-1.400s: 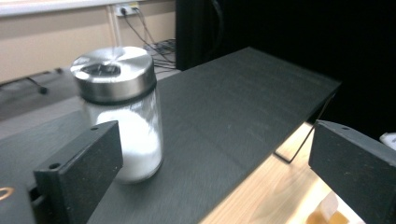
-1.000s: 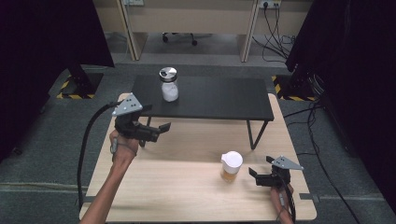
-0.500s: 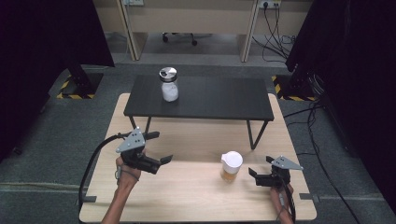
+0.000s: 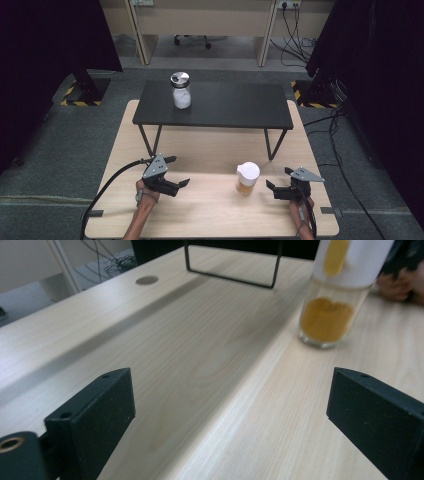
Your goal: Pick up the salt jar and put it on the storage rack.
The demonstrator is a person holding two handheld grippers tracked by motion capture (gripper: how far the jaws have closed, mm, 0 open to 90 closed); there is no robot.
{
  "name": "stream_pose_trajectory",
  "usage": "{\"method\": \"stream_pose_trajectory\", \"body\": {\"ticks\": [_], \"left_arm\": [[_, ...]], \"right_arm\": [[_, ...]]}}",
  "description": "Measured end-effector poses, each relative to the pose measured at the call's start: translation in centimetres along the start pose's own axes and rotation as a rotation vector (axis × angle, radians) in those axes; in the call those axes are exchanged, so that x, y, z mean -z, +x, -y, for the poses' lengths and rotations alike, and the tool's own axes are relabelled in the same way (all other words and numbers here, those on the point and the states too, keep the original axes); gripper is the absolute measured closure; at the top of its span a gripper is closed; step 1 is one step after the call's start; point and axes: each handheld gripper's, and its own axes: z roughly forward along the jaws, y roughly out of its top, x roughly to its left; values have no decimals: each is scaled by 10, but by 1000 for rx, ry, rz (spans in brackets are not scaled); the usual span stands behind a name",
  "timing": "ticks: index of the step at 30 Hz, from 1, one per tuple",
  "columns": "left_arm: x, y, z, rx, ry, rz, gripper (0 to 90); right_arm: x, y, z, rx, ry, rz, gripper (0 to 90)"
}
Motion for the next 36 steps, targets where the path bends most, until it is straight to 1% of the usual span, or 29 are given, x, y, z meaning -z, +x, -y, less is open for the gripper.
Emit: {"method": "stream_pose_trajectory", "body": {"ticks": [2, 4, 6, 9, 13, 15, 17, 21, 26, 27, 29, 32, 36], "left_arm": [[-2, 2, 6, 6, 3, 3, 44], [-3, 1, 12, 7, 2, -3, 43], [-4, 1, 22, 6, -13, -6, 40], [-5, -1, 24, -8, 4, -23, 41], [-7, -1, 34, 1, -5, -32, 40], [-10, -5, 38, -11, 2, -48, 40], [-12, -7, 41, -25, 10, -49, 40], [-12, -7, 43, -25, 6, -49, 39], [-12, -1, 45, 7, 3, -33, 40], [-12, -1, 45, 7, 3, -33, 41], [-12, 0, 47, 23, -5, -32, 42], [-11, 0, 49, 19, -12, -31, 42], [-11, 0, 48, 22, -7, -33, 42]], "right_arm": [[0, 0, 0, 0, 0, 1, 14], [0, 0, 0, 0, 1, 0, 14], [0, 0, 0, 1, 1, 0, 14], [0, 0, 0, 1, 2, 0, 14], [0, 0, 0, 1, 2, -1, 14], [0, 0, 0, 2, 1, -2, 14], [0, 0, 0, 1, 0, -2, 14], [0, -1, 0, 0, 0, -3, 14], [-1, 0, -1, 3, 2, -4, 14], [-1, 0, -1, 3, 2, -4, 14], [-1, 0, -1, 5, 4, -3, 14], [-1, 0, -1, 6, 4, -3, 14], [-1, 0, -1, 7, 3, -2, 14]]}}
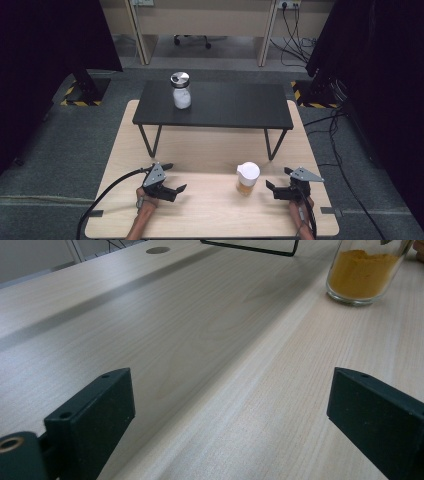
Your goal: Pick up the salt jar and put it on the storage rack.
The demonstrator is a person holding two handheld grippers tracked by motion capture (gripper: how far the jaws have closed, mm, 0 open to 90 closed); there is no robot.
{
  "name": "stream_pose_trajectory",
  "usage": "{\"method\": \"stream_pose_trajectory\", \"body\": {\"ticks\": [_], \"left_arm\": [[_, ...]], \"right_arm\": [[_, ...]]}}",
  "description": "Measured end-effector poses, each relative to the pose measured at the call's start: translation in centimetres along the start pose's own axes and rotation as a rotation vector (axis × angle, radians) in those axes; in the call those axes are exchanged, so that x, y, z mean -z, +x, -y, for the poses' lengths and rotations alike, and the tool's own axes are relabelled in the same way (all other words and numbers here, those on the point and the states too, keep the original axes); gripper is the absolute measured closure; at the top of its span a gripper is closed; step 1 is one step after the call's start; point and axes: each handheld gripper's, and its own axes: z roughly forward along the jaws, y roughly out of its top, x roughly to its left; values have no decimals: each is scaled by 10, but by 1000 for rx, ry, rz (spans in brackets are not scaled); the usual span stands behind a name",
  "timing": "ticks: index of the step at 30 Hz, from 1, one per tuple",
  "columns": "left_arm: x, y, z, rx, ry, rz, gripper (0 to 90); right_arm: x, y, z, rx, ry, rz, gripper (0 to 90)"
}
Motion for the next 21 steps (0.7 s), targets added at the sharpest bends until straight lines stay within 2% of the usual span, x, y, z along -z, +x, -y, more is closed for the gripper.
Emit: {"method": "stream_pose_trajectory", "body": {"ticks": [21], "left_arm": [[0, 0, 0, 1, 3, 0, 42]], "right_arm": [[0, 1, 0, 6, 3, 2, 14]]}}
